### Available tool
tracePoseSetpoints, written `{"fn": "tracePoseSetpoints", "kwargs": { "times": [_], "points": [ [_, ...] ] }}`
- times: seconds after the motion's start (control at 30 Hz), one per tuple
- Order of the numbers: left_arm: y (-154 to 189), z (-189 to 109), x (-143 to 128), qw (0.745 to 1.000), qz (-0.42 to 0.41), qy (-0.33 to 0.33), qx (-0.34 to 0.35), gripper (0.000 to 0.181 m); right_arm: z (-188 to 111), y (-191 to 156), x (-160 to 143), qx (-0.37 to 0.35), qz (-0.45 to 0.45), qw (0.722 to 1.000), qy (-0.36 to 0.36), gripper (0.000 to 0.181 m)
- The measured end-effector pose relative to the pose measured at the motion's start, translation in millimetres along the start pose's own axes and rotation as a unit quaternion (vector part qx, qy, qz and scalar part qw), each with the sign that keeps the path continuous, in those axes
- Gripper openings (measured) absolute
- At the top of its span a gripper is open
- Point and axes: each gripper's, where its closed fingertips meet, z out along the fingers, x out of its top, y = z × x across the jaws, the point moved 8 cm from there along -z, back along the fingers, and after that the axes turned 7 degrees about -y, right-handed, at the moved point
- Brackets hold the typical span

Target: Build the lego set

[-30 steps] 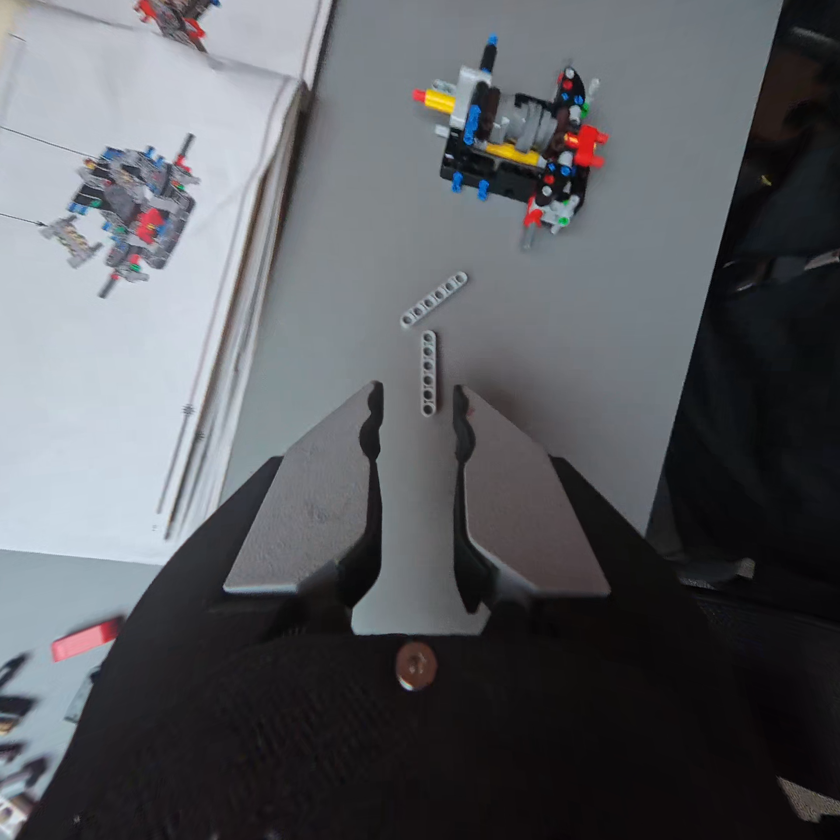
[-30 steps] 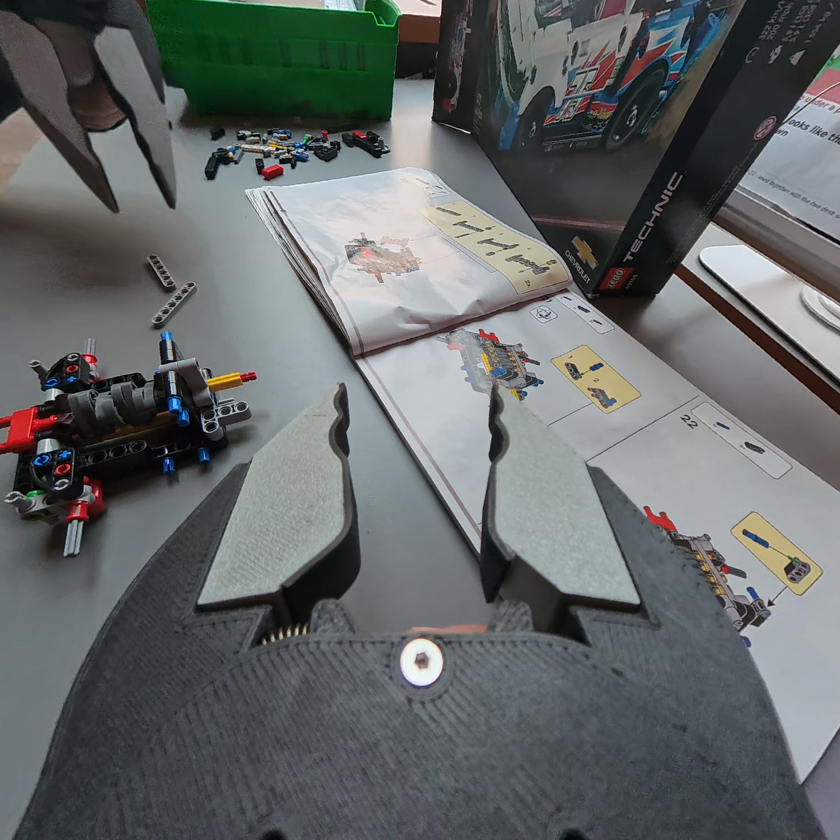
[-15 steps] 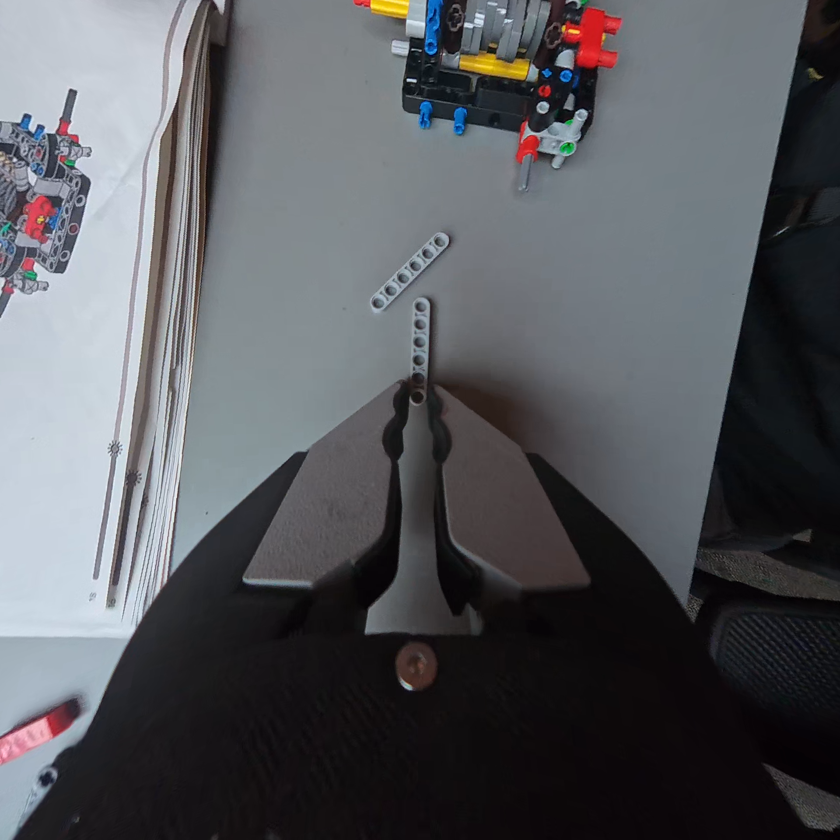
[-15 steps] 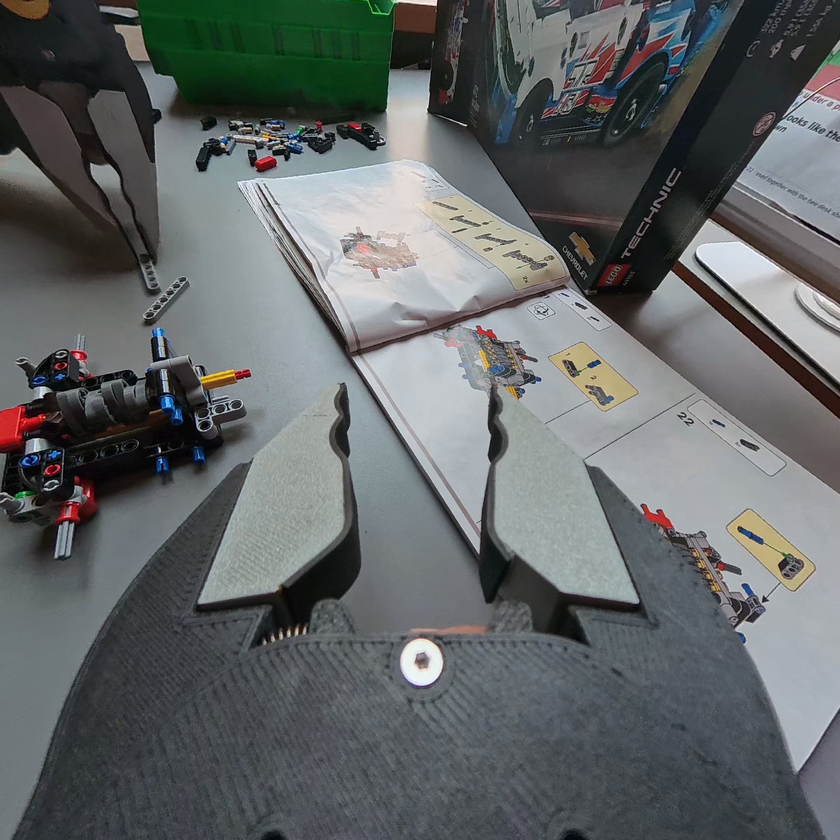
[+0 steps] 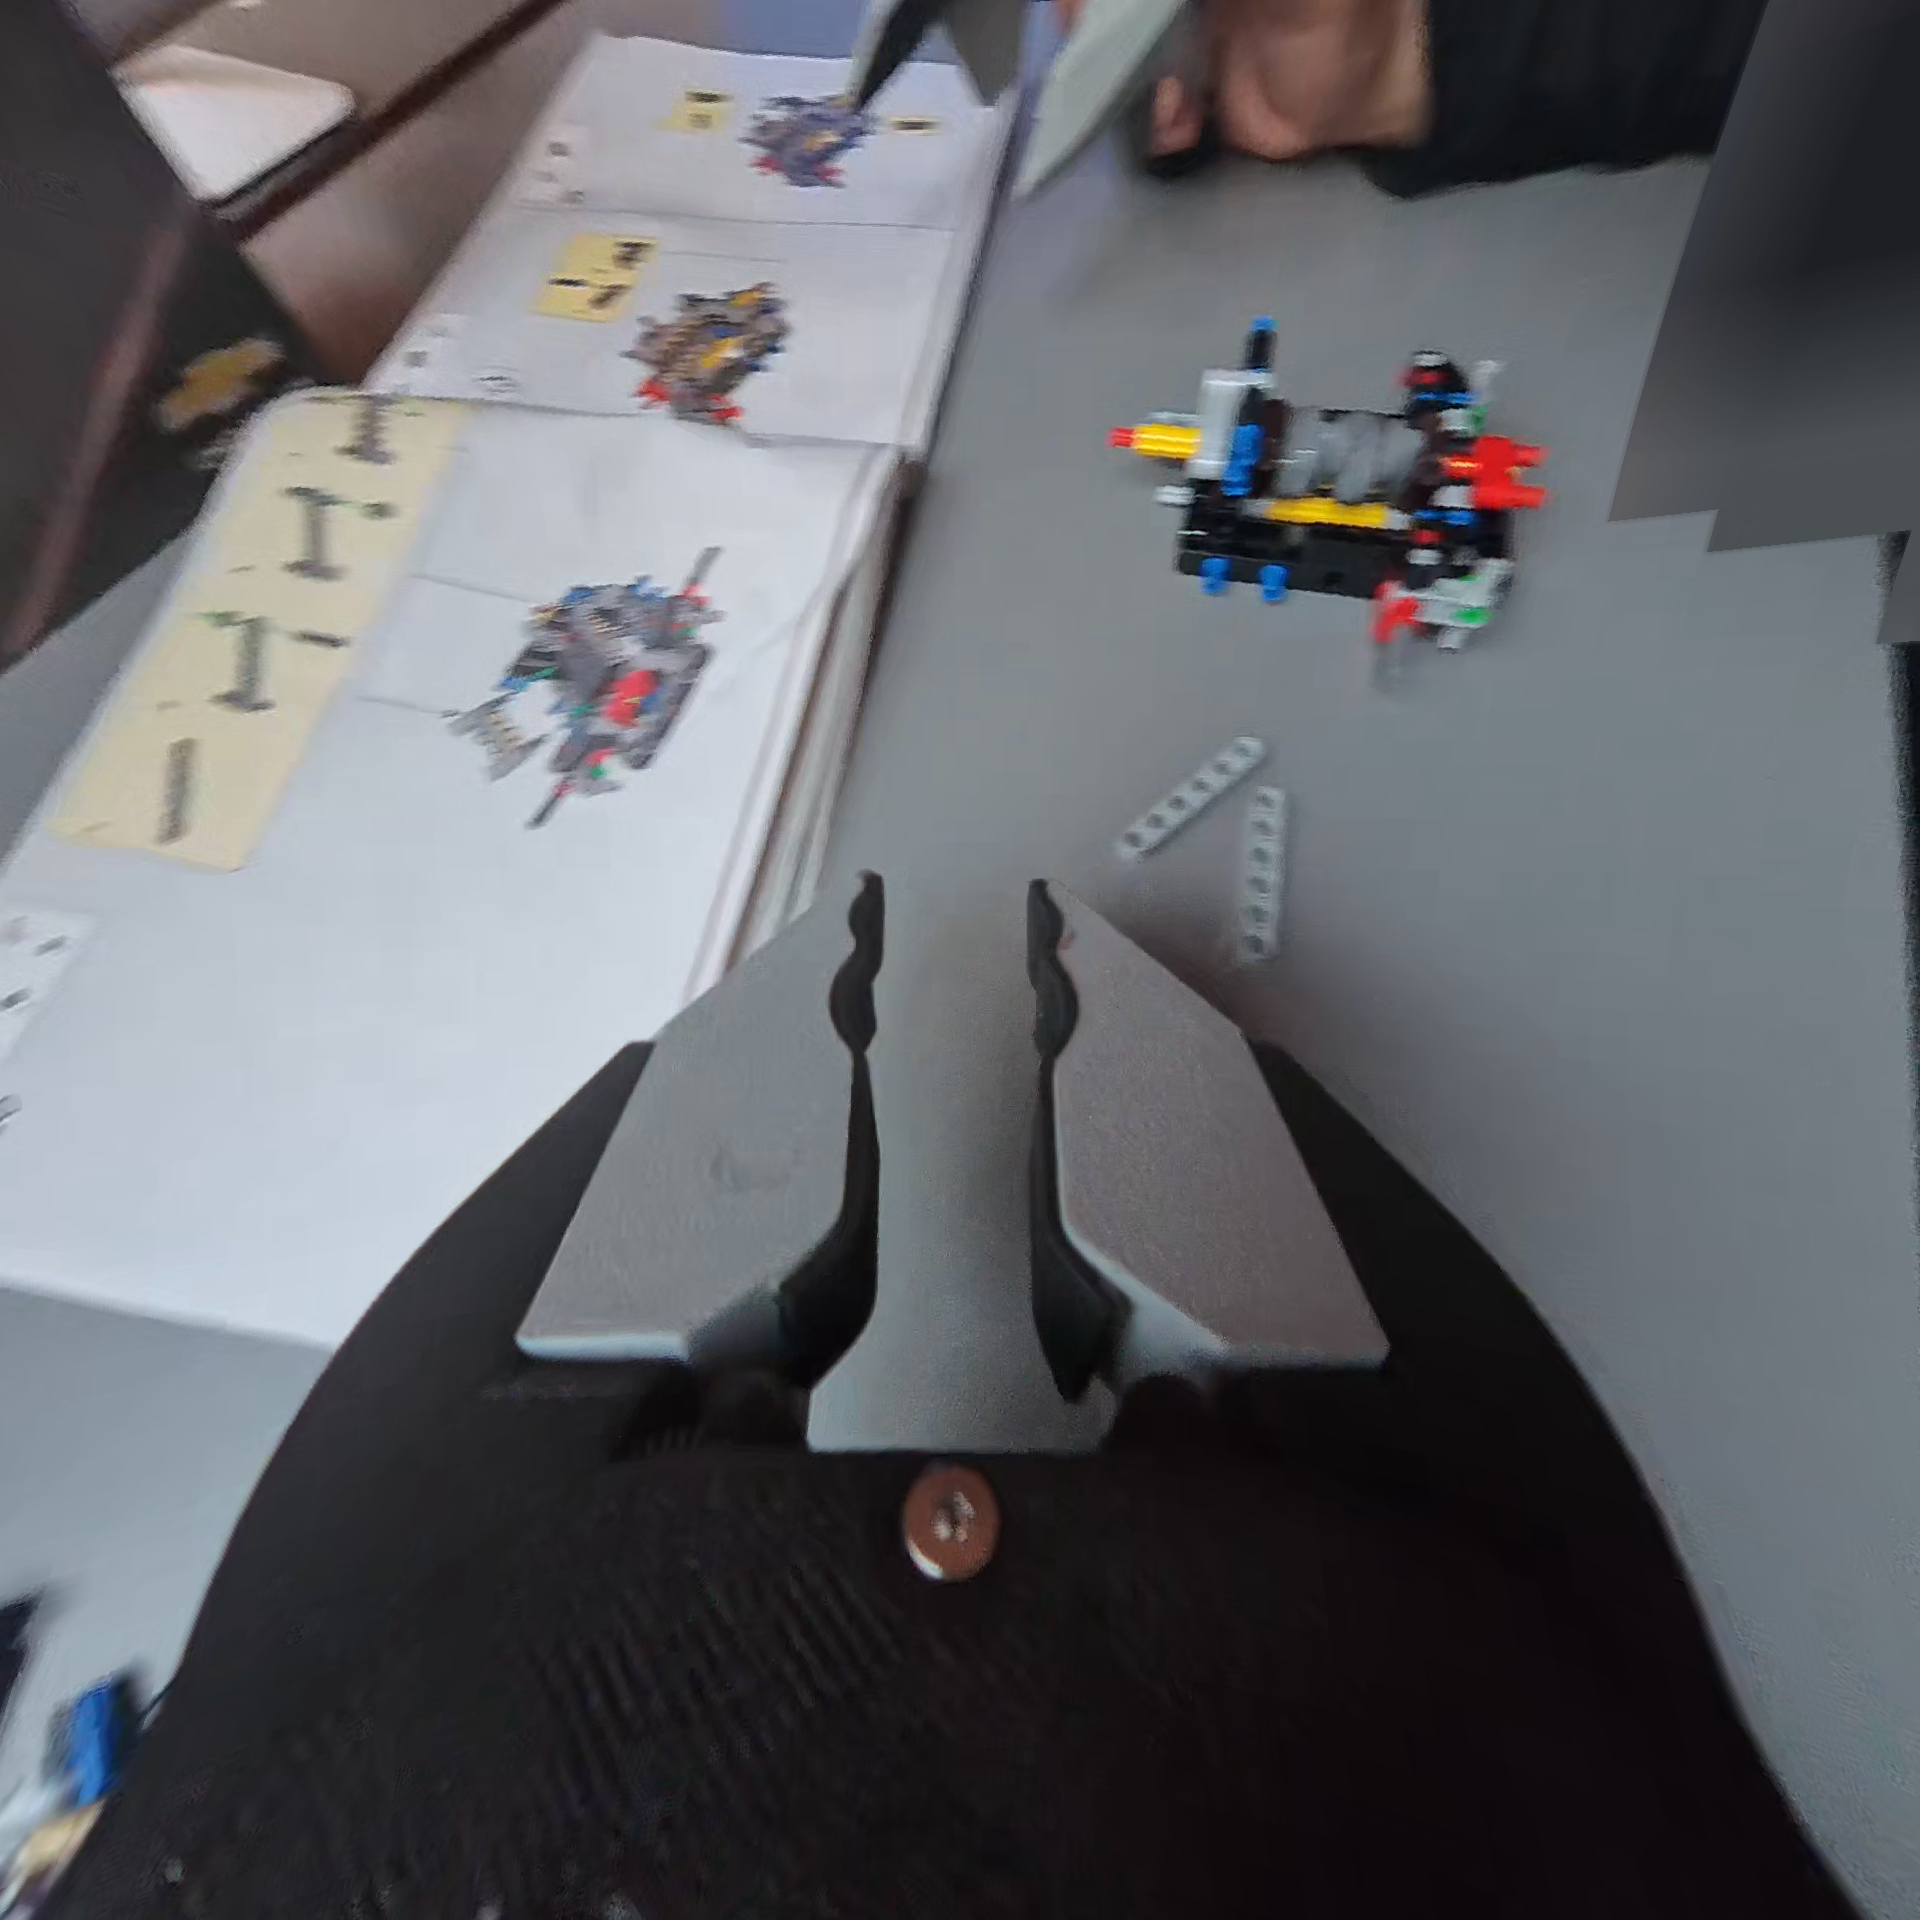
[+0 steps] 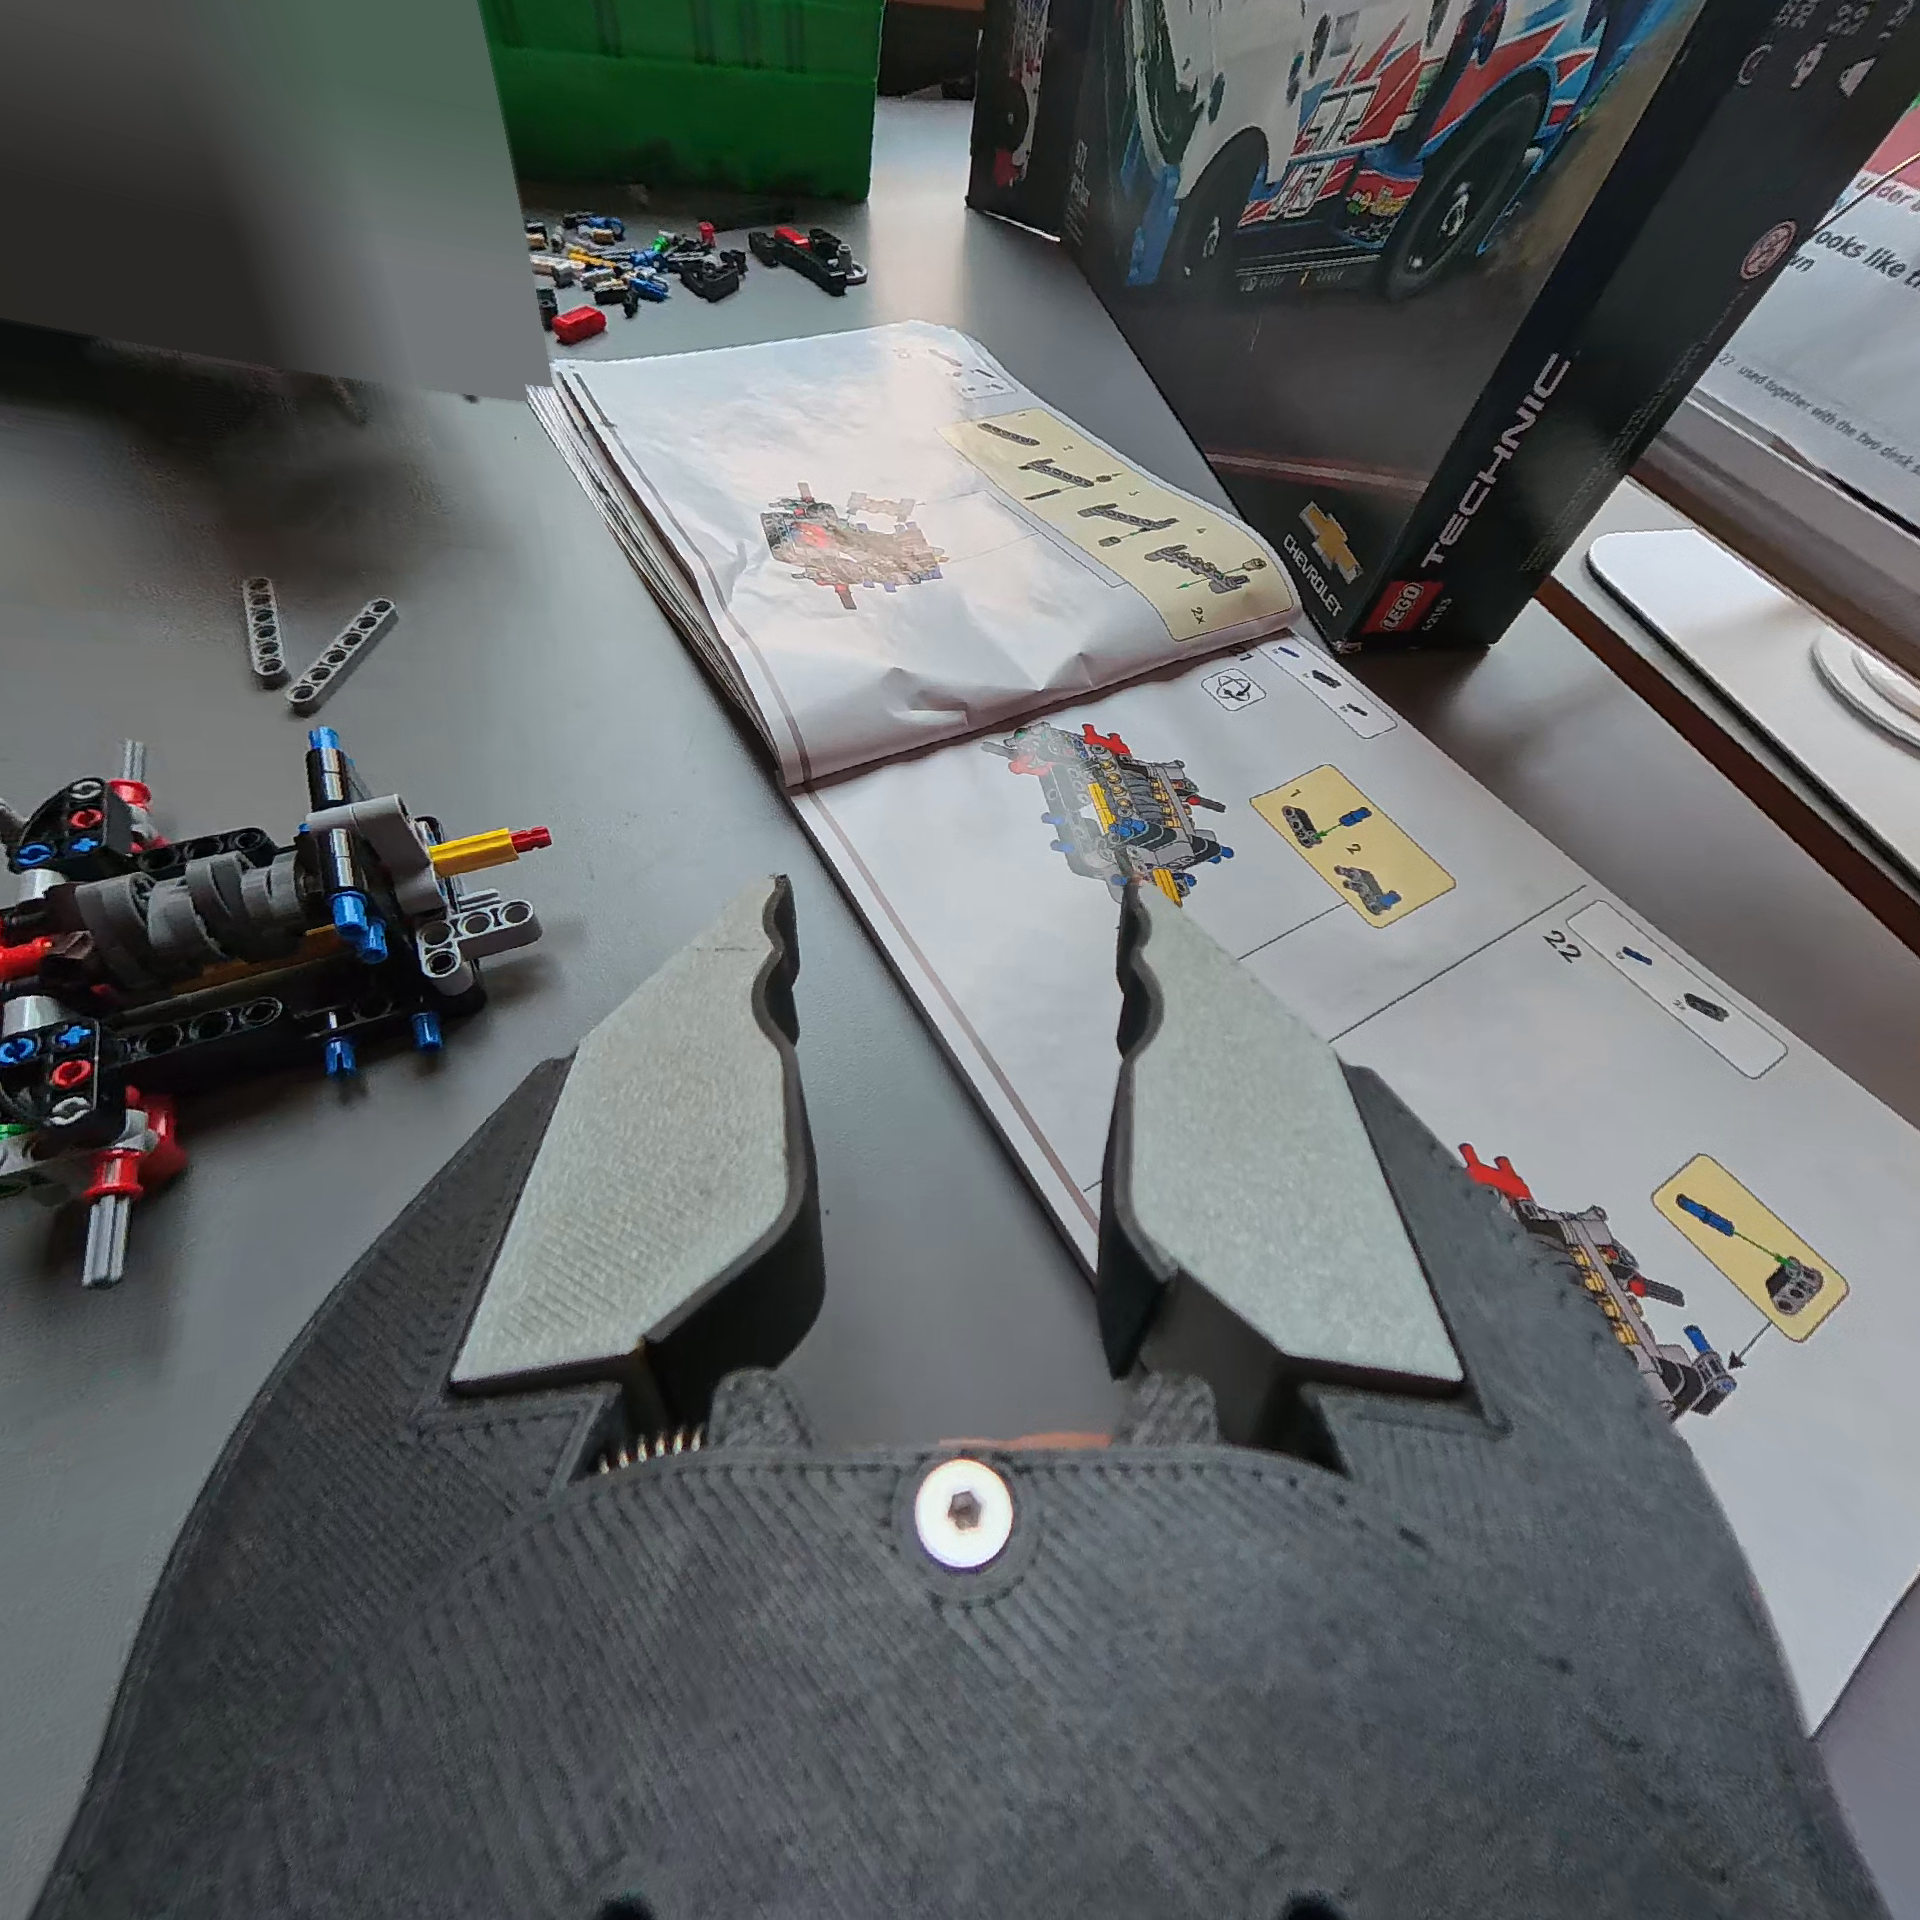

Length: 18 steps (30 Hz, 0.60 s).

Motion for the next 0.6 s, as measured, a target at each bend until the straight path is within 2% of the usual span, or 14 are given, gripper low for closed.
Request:
{"fn": "tracePoseSetpoints", "kwargs": {
  "times": [0.03,0.07,0.17,0.37,0.6],
  "points": [
    [-10,-3,-2,0.998,-0.017,0.0,0.059,0.024,0,0,0,0.0,-0.001,1.0,0.0,0.059],
    [-15,-5,-4,0.996,-0.028,-0.001,0.086,0.025,1,1,0,-0.001,-0.003,1.0,0.0,0.059],
    [-22,-6,-6,0.992,-0.048,-0.006,0.116,0.02,3,3,1,-0.003,-0.007,1.0,-0.002,0.059],
    [-23,-2,-7,0.991,-0.057,-0.018,0.12,0.018,3,7,1,0.01,0.005,1.0,0.003,0.059],
    [-26,-5,-7,0.99,-0.075,-0.002,0.118,0.014,1,8,1,0.017,0.011,1.0,0.009,0.059]
  ]
}}
